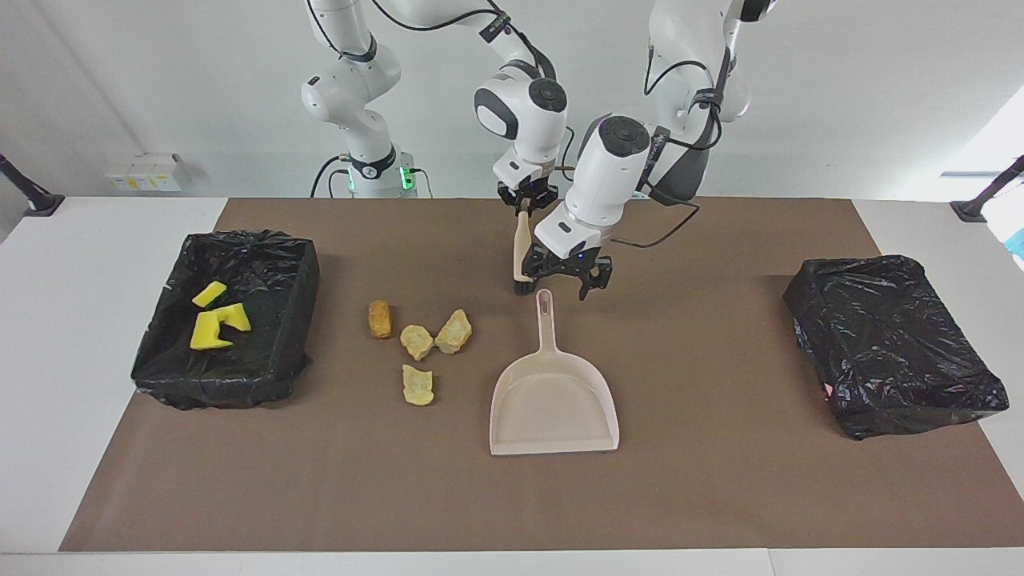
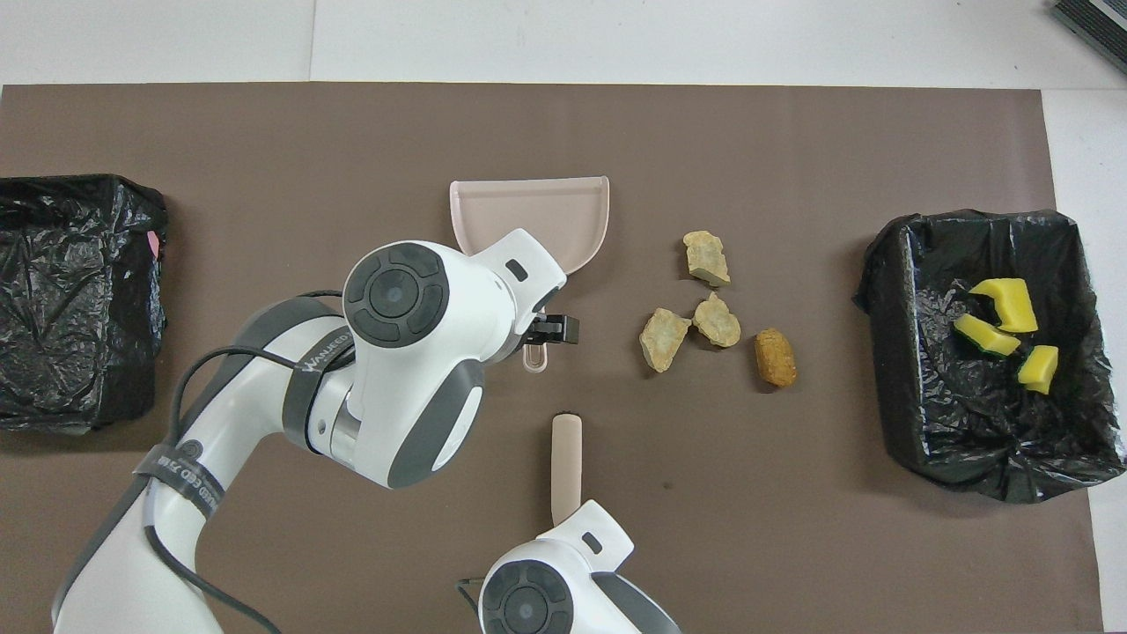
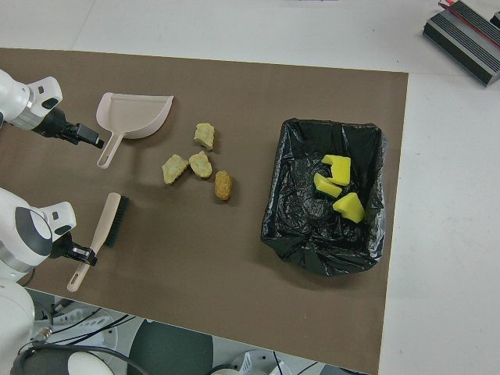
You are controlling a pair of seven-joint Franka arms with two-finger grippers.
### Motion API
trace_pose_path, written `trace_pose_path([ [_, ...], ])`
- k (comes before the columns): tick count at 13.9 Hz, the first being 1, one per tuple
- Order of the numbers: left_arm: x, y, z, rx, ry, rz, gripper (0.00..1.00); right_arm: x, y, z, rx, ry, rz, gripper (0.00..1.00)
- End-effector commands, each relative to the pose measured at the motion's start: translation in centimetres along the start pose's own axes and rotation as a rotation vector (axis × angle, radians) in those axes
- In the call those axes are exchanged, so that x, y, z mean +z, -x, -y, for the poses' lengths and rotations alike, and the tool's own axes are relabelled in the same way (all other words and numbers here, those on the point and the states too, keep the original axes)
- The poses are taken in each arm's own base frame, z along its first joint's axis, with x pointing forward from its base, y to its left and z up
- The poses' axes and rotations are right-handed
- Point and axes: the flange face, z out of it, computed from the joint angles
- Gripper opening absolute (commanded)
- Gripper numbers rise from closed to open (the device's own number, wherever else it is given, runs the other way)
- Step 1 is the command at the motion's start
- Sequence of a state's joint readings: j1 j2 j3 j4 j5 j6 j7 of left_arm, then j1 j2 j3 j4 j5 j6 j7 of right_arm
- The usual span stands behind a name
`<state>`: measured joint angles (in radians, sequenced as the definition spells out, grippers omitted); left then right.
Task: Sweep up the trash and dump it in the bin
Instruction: 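Grasp the dustpan with the left gripper while the right gripper lifts the brush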
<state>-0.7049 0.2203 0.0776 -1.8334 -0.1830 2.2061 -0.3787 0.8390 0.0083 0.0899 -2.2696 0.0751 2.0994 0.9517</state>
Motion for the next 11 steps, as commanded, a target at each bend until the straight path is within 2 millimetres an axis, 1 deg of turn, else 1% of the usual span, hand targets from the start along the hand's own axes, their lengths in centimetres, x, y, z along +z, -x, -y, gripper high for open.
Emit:
trace_pose_path([
  [1,0.6,-0.4,0.6,-0.011,0.004,-0.007,1.0,-3.3,-0.9,-4.0,0.035,0.027,0.053,0.0],
  [2,1.1,-0.2,0.1,-0.012,0.003,-0.005,1.0,-4.2,-1.4,-5.7,0.024,0.041,0.073,0.0],
  [3,2.3,-0.1,0.0,-0.011,-0.006,0.01,1.0,-5.4,-2.5,-8.2,0.03,0.045,0.091,0.0],
  [5,2.4,-0.3,0.6,-0.019,-0.011,0.016,1.0,-7.0,-4.9,-12.9,0.013,0.05,0.12,0.0],
  [7,2.6,-0.4,0.7,-0.023,-0.01,0.015,1.0,-8.0,-7.5,-17.3,0.04,0.054,0.109,0.0],
  [8,2.6,-0.5,0.3,-0.018,-0.007,0.007,1.0,-8.0,-8.9,-19.4,0.054,0.068,0.096,0.0],
  [9,3.7,-1.2,0.2,-0.019,-0.011,0.003,1.0,-8.2,-10.5,-22.2,0.065,0.055,0.094,0.0],
  [10,3.8,-1.8,0.3,-0.022,-0.012,0.0,1.0,-8.2,-12.1,-25.4,0.075,0.032,0.098,0.0],
  [11,4.0,-1.8,0.4,-0.022,-0.015,0.003,1.0,-8.1,-13.3,-28.0,0.073,0.017,0.102,0.0],
])
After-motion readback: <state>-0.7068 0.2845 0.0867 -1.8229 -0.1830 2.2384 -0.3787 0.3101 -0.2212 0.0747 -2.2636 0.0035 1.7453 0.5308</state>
